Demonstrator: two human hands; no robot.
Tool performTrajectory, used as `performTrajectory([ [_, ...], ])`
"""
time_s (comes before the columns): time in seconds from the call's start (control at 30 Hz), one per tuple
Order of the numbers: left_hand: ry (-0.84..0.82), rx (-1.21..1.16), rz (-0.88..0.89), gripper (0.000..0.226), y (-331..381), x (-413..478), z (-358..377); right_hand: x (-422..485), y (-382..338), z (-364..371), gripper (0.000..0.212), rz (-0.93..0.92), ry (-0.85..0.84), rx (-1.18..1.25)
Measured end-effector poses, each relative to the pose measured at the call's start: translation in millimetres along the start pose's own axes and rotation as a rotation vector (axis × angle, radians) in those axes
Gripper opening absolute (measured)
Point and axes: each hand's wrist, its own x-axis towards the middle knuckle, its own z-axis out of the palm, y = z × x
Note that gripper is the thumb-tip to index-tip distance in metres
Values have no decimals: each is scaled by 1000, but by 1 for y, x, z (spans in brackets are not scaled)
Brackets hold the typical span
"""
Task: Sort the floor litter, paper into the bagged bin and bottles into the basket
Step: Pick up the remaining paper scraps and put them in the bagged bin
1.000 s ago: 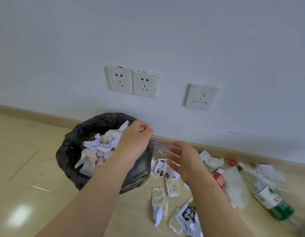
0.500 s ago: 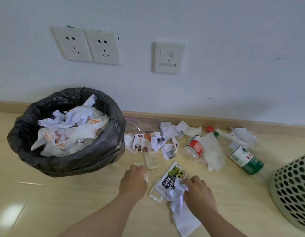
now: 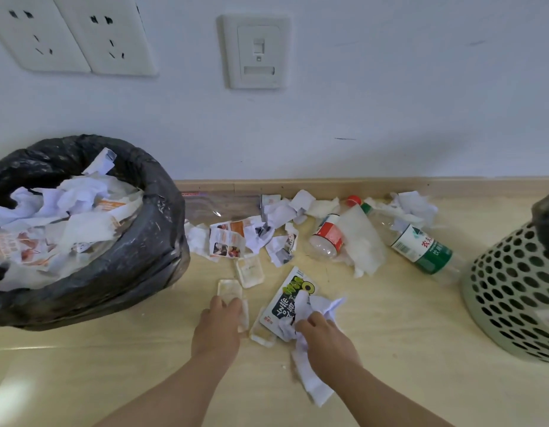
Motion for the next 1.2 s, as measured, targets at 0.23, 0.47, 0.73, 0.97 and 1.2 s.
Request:
performTrajectory([
  [0.23,57,-160,-39,17,-11,9,-1,3,-2,-3,48,15,4,79],
  [0.47,54,-438,-66,21,-23,10,-7,0,-5,-7,52,11,76,87],
  [0.73,149,-406,-113,36,-31,10,-10,-2,-6,-23,36,115,135,86],
  [0.97,131,56,462,47,-9,-15,-14,-7,-8,-34,27,232,52,74],
  [1.2,-282,207,618,42,30,-38,17,-12,-4,-34,36,303,60,70],
])
